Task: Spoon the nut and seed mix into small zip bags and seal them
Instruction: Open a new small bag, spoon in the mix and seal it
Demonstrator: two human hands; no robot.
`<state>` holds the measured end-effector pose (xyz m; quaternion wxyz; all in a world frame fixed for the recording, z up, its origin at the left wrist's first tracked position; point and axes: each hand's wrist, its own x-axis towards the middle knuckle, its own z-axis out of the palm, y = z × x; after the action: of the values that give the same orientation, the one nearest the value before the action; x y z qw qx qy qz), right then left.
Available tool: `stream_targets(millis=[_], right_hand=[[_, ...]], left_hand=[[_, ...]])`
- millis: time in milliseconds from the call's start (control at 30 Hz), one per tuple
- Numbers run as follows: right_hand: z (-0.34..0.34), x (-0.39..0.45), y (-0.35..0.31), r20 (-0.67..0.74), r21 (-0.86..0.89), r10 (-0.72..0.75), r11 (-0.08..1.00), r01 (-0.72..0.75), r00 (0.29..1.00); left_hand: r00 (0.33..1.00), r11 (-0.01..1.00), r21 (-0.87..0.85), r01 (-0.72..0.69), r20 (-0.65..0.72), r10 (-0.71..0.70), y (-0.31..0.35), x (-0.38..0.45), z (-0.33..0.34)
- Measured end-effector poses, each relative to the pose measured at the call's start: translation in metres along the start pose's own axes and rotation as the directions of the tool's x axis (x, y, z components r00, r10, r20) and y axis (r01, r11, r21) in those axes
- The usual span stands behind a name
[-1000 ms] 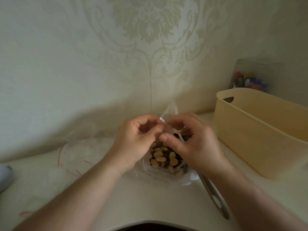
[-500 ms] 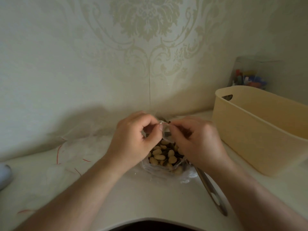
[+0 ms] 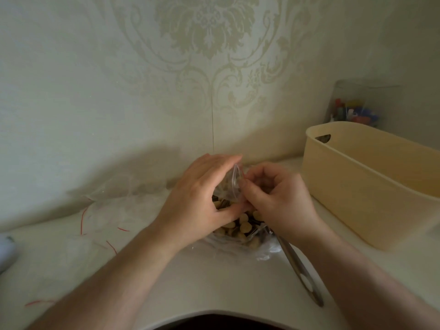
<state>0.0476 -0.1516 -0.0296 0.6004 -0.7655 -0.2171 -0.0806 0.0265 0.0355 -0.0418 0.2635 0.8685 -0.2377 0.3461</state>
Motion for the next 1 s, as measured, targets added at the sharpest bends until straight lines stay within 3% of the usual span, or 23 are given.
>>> stream_targets(millis=[100,200,300,400,467,533,667,767,867,1000], right_hand=[[-0.004,0.000,-0.002,0.008,-0.071,-0.058,0.996,0.058,0.998],[-0.021,0.004,-0.002,0.020,-0.153,-0.114,0.981,0.116,0.993],[-0.047,0.008,0.004,0.201,-0.340,-0.039,0.934,0.107,0.979],[-0.065,0.007,0.013,0.439,-0.591,0.098,0.780,0.205,0.893],[-0.068,0.006,0.015,0.534,-0.659,0.217,0.712,0.242,0.817],[-0.066,0.005,0.016,0.588,-0.672,0.283,0.692,0.263,0.758],[-0.064,0.004,0.014,0.614,-0.640,0.292,0.728,0.246,0.733],[-0.063,0.005,0.013,0.516,-0.512,0.154,0.844,0.160,0.843],[-0.048,0.012,0.024,0.287,-0.415,-0.079,0.888,0.198,0.955],[-0.037,0.026,0.024,0.288,-0.594,-0.309,0.684,0.422,0.906]], left_hand=[[0.999,1.000,0.020,-0.023,-0.046,0.024,-0.003,0.000,-0.002],[0.995,0.999,-0.011,0.046,-0.085,-0.047,-0.005,0.000,-0.006],[0.981,0.980,-0.121,0.160,-0.088,-0.171,-0.008,-0.002,-0.012],[0.955,0.943,-0.196,0.267,-0.075,-0.286,-0.013,-0.003,-0.015],[0.940,0.922,-0.235,0.307,-0.078,-0.333,-0.014,-0.003,-0.015],[0.933,0.905,-0.271,0.328,-0.059,-0.355,-0.015,-0.003,-0.014],[0.919,0.879,-0.274,0.391,0.057,-0.391,-0.017,-0.004,-0.012],[0.906,0.873,-0.245,0.423,0.122,-0.405,-0.017,-0.004,-0.008],[0.896,0.872,-0.210,0.443,0.145,-0.420,-0.018,-0.004,-0.003],[0.888,0.871,-0.185,0.455,0.167,-0.428,-0.020,-0.006,0.000]])
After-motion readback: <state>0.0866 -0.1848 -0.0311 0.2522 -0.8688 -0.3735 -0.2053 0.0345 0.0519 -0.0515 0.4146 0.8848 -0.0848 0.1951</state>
